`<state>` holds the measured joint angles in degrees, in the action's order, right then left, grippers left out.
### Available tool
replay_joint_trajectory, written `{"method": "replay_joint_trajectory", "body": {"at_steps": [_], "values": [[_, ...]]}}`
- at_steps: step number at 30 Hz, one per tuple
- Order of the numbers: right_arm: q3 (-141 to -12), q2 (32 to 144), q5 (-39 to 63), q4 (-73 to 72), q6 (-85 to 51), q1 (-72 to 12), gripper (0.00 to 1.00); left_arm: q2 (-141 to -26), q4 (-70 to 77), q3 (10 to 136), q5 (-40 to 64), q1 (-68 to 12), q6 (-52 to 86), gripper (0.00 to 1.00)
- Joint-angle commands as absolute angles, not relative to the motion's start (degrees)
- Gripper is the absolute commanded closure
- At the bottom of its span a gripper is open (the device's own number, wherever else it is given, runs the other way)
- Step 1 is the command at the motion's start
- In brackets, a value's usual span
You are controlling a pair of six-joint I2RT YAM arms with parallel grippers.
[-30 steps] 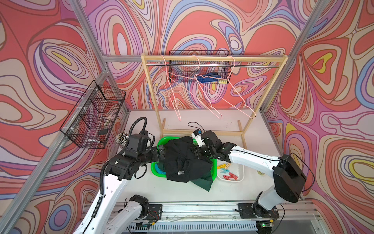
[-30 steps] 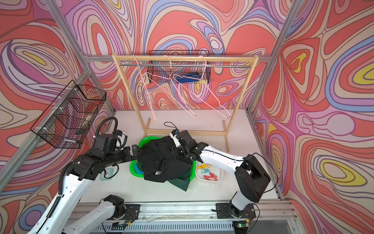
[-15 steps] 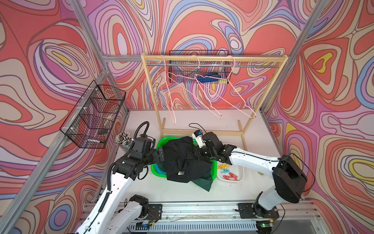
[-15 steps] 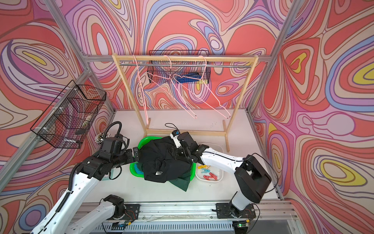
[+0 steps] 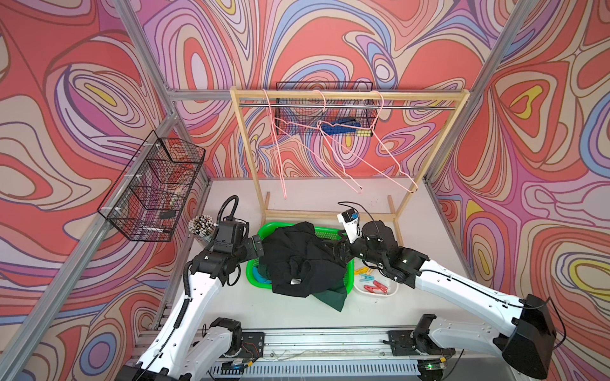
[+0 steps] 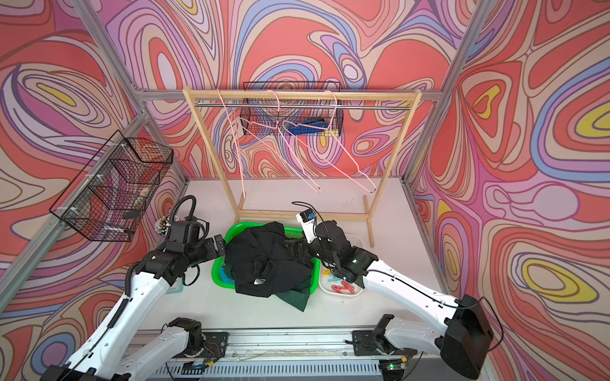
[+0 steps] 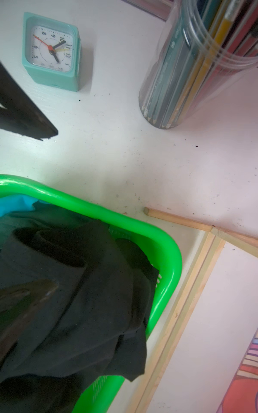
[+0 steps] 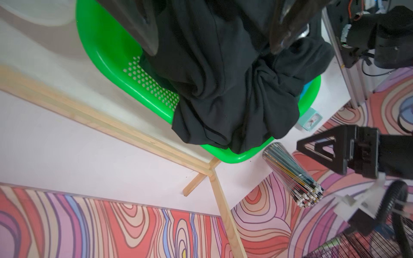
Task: Remove the clothespins securing t-shirts to the hanger
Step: Adjust the T-shirt in the basket, then reset both arms
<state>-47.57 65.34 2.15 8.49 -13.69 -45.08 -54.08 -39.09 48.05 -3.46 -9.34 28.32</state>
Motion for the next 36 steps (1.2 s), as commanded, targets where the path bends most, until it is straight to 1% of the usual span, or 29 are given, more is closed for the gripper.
{"method": "replay_joint_trajectory", "body": {"at_steps": [1, 3, 4, 7, 11, 13, 15, 16, 18, 22, 23, 25, 27, 28, 31, 35, 36], "values": [[-45.0, 62.1, -1.9, 11.2, -12.2, -45.3, 0.17, -54.3, -32.1, 45.2, -2.8, -7.8, 28.6, 0.00], [-43.6, 60.0, -3.4, 11.8, -12.3, -45.3, 0.03, -54.6, -29.2, 43.9, -6.2, -7.7, 29.2, 0.00], [-42.6, 58.7, -4.0, 12.1, -12.3, -45.2, 0.02, -54.7, -27.3, 43.1, -7.6, -7.6, 29.5, 0.00], [-39.7, 54.7, -6.3, 12.6, -12.4, -45.3, 0.02, -55.6, -19.8, 40.5, -12.0, -7.1, 31.3, 0.00], [-36.1, 49.7, -10.8, 13.6, -12.9, -45.3, 0.02, -59.5, -12.3, 39.6, -18.2, -5.6, 26.7, 0.00], [-35.0, 47.4, -15.7, 14.8, -14.1, -45.3, 0.02, -62.7, -9.2, 39.1, -16.7, -3.7, 23.3, 0.00], [-33.8, 45.1, -20.0, 15.0, -15.1, -45.3, 0.02, -65.5, -4.7, 37.7, -11.9, -2.5, 20.8, 0.00], [-33.2, 44.1, -20.4, 14.6, -14.8, -45.3, 0.02, -66.7, -3.1, 37.3, -11.6, -2.5, 19.5, 0.00], [-32.0, 42.5, -21.3, 13.7, -14.0, -45.3, 0.02, -68.4, 0.5, 35.8, -14.2, -2.5, 18.6, 0.00], [-32.3, 43.4, -22.7, 14.6, -12.5, -45.3, 0.02, -70.4, 15.0, 30.2, -18.4, -2.5, 11.4, 0.01], [-32.4, 44.1, -23.2, 14.7, -12.2, -45.2, 0.02, -71.5, 20.0, 26.8, -19.1, -2.5, 10.0, 0.01], [-32.4, 45.6, -24.1, 14.3, -11.5, -45.2, 0.02, -74.2, 27.5, 24.5, -19.9, -2.4, 9.8, 0.00], [-32.3, 47.2, -25.1, 13.1, -11.5, -45.1, 0.02, -77.7, 31.7, 24.6, -19.8, -2.3, 9.4, 0.00], [-32.2, 47.8, -25.3, 12.4, -11.4, -45.1, 0.02, -78.3, 26.5, 27.2, -19.2, -2.3, 10.0, 0.00], [-31.7, 48.8, -25.3, 9.4, -10.8, -44.5, 0.02, -80.8, 31.7, 27.4, -16.1, -2.2, 4.4, 0.00], [-29.9, 49.4, -24.8, 4.9, -10.2, -42.0, 0.02, -83.7, 53.3, 18.7, -16.3, -2.0, 4.3, 0.00], [-29.6, 49.6, -24.5, 4.2, -10.2, -40.9, 0.02, -84.0, 53.4, 18.3, -14.4, -1.9, 3.7, 0.00]]}}
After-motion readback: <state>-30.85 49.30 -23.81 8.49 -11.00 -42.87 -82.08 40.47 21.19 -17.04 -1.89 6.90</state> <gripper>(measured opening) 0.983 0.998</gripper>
